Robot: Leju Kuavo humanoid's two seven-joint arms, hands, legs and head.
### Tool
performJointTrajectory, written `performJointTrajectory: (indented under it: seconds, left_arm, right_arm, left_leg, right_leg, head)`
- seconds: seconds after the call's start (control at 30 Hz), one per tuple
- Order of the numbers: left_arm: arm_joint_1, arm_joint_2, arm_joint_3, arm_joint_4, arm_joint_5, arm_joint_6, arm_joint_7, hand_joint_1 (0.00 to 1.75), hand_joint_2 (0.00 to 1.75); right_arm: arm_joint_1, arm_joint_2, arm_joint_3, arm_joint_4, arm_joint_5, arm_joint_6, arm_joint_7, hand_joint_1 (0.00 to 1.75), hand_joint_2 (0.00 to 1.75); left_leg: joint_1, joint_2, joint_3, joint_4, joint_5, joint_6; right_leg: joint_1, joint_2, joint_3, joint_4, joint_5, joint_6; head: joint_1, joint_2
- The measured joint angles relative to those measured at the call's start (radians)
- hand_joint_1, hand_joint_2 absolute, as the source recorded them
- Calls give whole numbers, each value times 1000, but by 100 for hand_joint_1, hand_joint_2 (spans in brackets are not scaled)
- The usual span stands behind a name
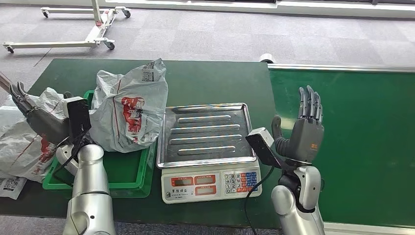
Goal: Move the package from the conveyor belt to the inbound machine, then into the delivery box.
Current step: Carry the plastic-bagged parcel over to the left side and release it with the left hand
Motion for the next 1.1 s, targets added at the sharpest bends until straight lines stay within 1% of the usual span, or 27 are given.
performJointTrajectory:
  seconds: [0.07, 0.13, 0.2, 0.23, 0.3, 0.37, 0.43, 0.5, 0.57, 0.63, 0.7, 0.8, 0.87, 0.97, 1.1]
  left_arm:
    - [12, -9, -7, -28, 59, 0, -5, 0, 87]
    - [37, -12, -43, -68, 151, -8, 0, 0, 175]
    - [77, -9, -116, -127, 252, -53, 19, 0, 175]
    - [98, -6, -162, -161, 297, -101, 32, 0, 175]
    - [142, 2, -263, -231, 377, -238, 54, 0, 175]
    - [180, 9, -364, -292, 434, -370, 59, 0, 175]
    - [212, 15, -458, -337, 456, -447, 46, 0, 175]
    - [242, 18, -545, -367, 461, -475, 25, 0, 175]
    - [271, 19, -620, -385, 469, -479, -4, 0, 175]
    - [297, 19, -681, -396, 491, -479, -31, 0, 175]
    - [324, 19, -729, -405, 529, -482, -56, 0, 175]
    - [361, 13, -777, -420, 600, -464, -89, 0, 175]
    - [379, 8, -796, -432, 627, -418, -99, 0, 175]
    - [397, 8, -819, -450, 631, -344, -103, 0, 175]
    - [421, 14, -830, -471, 638, -302, -106, 0, 175]
  right_arm:
    - [0, 0, 0, 1, -19, -2, -10, 0, 175]
    - [0, 0, 0, 2, -51, -4, -26, 0, 175]
    - [1, 0, 0, 1, -105, -8, -55, 0, 175]
    - [1, -1, 0, 1, -143, -9, -78, 0, 175]
    - [4, -1, 0, -1, -233, -10, -137, 0, 175]
    - [6, -1, 0, -5, -309, -11, -201, 0, 175]
    - [5, -1, 1, -8, -359, -21, -258, 0, 87]
    - [5, 0, 6, -12, -397, -46, -312, 0, 87]
    - [8, 3, 18, -20, -421, -79, -361, 0, 175]
    - [18, 11, 33, -37, -429, -102, -399, 0, 175]
    - [35, 31, 42, -60, -437, -111, -446, 0, 175]
    - [67, 89, 33, -104, -460, -115, -571, 0, 175]
    - [85, 121, 17, -142, -465, -116, -643, 0, 175]
    - [98, 131, -3, -203, -453, -117, -667, 0, 175]
    - [109, 131, -28, -268, -445, -117, -669, 0, 175]
  left_leg:
    - [0, 0, 0, 0, 0, 0]
    - [0, 0, 0, 0, 0, 0]
    - [0, 0, 0, 0, 0, 0]
    - [0, 0, 0, 0, 0, 0]
    - [0, -1, 0, 0, 0, 0]
    - [0, -1, -1, 0, 0, 0]
    - [0, 0, -1, 0, -1, 1]
    - [-1, 0, -1, 0, -1, 1]
    - [-1, 0, 0, 0, -1, 1]
    - [-1, 0, 0, 0, -1, 1]
    - [-1, 0, 0, 0, -1, 1]
    - [-1, 0, 0, 0, -1, 1]
    - [0, 0, -1, 0, -1, 0]
    - [0, 0, -1, 0, -1, 0]
    - [0, 0, -1, 0, -1, 1]
  right_leg:
    - [0, 0, 0, 0, 0, 0]
    - [0, 1, 0, 0, 0, 0]
    - [0, 0, 0, 0, 0, 0]
    - [0, 0, 0, 0, 0, 0]
    - [0, -1, 0, 0, 0, 0]
    - [-1, -1, 0, 0, 0, 0]
    - [-2, -1, 0, 0, 0, 0]
    - [-2, -1, 0, 0, 0, 0]
    - [-2, -1, 0, 0, 0, 0]
    - [-2, -1, 0, 0, 0, 0]
    - [-1, -1, -1, 0, 0, 0]
    - [0, 0, -1, 0, -1, 0]
    - [0, 0, -1, 0, -1, 0]
    - [0, -1, -1, 0, -1, 0]
    - [-1, -1, -1, 0, -1, 0]
  head:
    - [0, 0]
    - [0, 0]
    - [0, 0]
    - [0, 0]
    - [0, 0]
    - [0, 0]
    - [0, 0]
    - [0, 0]
    - [0, 0]
    - [0, 0]
    - [0, 0]
    - [0, 0]
    - [0, 0]
    - [0, 0]
    - [0, 0]
